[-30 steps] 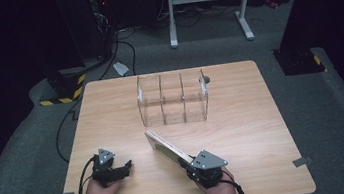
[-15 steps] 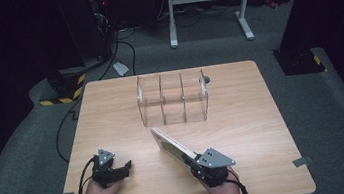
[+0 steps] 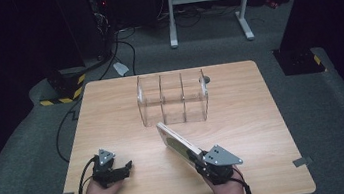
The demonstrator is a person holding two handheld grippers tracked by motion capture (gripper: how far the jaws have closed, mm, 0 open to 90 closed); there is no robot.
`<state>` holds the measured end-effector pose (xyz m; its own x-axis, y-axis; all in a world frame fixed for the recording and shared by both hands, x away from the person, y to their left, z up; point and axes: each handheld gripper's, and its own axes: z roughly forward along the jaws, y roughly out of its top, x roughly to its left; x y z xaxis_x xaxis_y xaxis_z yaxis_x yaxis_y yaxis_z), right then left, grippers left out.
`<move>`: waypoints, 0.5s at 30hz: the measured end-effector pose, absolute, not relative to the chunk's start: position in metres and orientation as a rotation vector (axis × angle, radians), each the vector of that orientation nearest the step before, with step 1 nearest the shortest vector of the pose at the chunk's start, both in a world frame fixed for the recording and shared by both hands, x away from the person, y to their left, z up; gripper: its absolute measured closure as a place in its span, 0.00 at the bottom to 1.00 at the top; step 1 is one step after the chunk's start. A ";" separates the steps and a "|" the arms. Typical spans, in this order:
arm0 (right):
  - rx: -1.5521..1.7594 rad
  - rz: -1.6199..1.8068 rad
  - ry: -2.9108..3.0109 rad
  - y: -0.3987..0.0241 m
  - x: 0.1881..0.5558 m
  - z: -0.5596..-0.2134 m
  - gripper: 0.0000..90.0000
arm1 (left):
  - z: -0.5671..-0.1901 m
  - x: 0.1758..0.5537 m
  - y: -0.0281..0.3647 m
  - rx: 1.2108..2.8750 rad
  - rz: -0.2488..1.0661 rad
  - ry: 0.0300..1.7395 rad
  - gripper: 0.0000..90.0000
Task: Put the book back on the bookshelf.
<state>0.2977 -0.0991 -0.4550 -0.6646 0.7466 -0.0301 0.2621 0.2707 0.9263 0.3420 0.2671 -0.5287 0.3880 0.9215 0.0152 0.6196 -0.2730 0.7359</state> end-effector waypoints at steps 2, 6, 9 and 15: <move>0.917 1.382 2.067 -0.101 0.297 -0.454 0.84 | -0.529 0.342 0.266 1.994 0.592 1.319 0.20; 0.923 1.361 2.054 -0.105 0.296 -0.452 0.84 | -0.529 0.342 0.266 1.995 0.588 1.317 0.20; 0.932 1.351 2.035 -0.110 0.296 -0.450 0.84 | -0.529 0.341 0.265 1.992 0.583 1.314 0.20; 0.978 1.334 1.978 -0.123 0.296 -0.447 0.84 | -0.529 0.342 0.265 1.990 0.581 1.314 0.21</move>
